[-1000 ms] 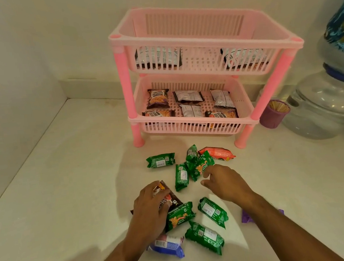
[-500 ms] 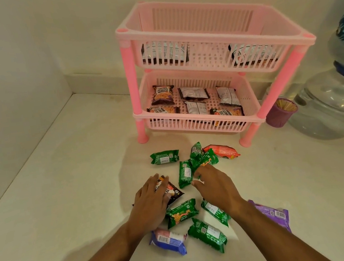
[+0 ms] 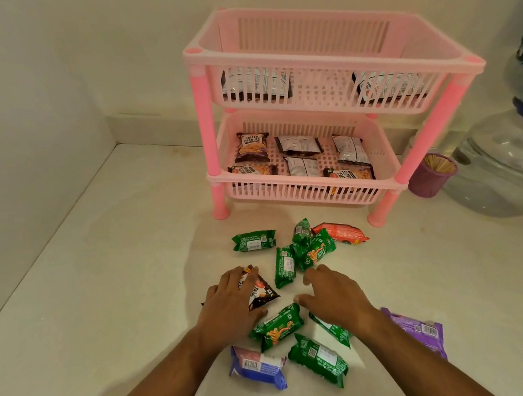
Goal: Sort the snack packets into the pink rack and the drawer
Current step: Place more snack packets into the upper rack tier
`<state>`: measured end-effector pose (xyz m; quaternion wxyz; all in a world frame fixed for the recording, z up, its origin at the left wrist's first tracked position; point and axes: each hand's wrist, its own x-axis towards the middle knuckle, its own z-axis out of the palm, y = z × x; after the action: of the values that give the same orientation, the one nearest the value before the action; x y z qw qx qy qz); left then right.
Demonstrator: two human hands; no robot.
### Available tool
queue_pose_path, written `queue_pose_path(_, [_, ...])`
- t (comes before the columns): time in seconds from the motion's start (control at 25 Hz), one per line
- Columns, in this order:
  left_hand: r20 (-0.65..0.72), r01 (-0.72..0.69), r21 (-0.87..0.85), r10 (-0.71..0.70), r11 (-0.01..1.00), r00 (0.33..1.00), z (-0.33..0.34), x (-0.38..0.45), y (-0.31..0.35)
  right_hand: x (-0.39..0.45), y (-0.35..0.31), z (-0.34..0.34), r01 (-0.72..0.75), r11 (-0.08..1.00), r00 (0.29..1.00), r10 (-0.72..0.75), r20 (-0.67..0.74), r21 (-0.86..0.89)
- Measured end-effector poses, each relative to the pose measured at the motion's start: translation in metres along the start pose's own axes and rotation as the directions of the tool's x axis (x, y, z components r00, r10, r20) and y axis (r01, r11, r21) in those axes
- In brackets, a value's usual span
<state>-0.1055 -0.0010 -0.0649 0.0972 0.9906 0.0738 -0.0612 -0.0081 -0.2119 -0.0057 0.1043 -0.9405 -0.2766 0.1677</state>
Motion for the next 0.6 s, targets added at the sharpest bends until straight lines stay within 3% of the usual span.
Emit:
queue_pose_path(0.24, [-0.059, -0.004, 0.060, 0.007, 0.998, 0.998, -0.007, 0.008, -0.007, -0.020, 0.018, -0.005, -0.078, 0.988, 0.960, 0.110, 0.257, -0.133])
queue_pose_path(0.44, [-0.032, 0.030, -0.013, -0.030, 0.999, 0.999, -0.033, 0.013, -0.004, -0.025, 0.021, -0.005, -0.063, 0.992, 0.956, 0.092, 0.280, -0.112])
queue_pose_path(0.6, [-0.006, -0.006, -0.177, 0.005, 0.984, 1.000, -0.083, 0.008, 0.015, -0.022, 0.020, -0.029, -0.059, 0.995, 0.945, 0.083, 0.316, -0.084])
